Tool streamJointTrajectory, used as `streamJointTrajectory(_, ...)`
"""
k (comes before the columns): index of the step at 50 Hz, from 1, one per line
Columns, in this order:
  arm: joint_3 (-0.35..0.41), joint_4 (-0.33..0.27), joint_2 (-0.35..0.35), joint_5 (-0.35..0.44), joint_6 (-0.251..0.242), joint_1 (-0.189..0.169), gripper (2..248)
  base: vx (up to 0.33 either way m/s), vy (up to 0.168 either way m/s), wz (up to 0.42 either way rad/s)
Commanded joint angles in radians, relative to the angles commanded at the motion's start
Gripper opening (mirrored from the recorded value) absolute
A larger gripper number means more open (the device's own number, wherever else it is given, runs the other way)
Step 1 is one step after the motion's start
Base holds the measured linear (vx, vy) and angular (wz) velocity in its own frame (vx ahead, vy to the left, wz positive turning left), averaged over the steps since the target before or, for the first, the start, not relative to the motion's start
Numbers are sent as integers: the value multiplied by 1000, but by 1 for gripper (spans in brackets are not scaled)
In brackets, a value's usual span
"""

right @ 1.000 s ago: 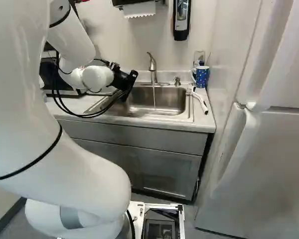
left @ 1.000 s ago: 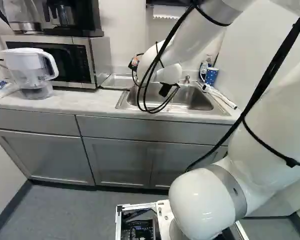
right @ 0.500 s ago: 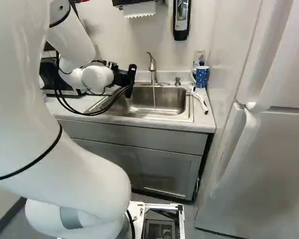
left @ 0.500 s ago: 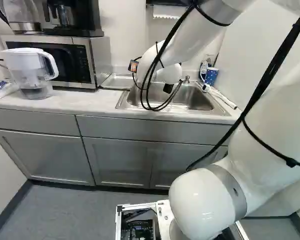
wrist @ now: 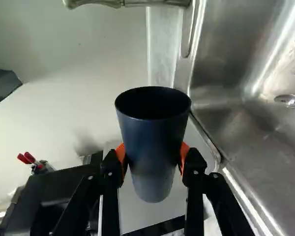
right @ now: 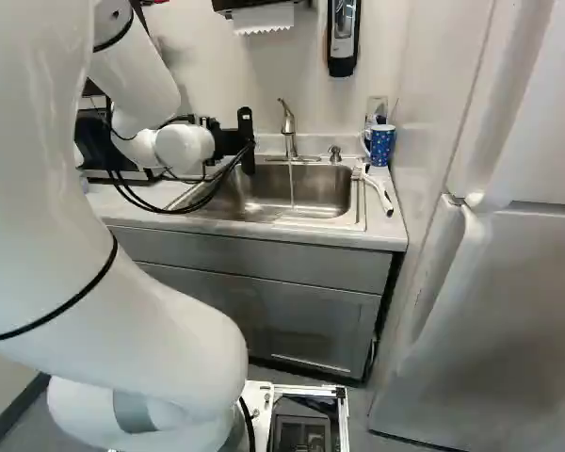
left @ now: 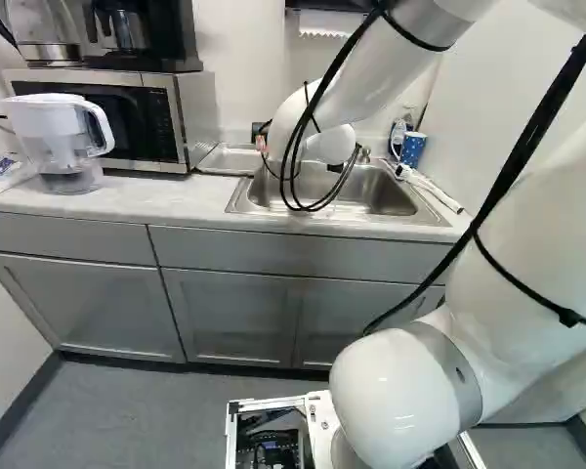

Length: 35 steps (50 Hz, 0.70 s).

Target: Rinse the cup and place it in the tray

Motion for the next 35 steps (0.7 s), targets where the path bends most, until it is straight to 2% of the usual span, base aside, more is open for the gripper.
streamJointTrajectory(35,0,0,0,0,-368,0,122,0,0,0)
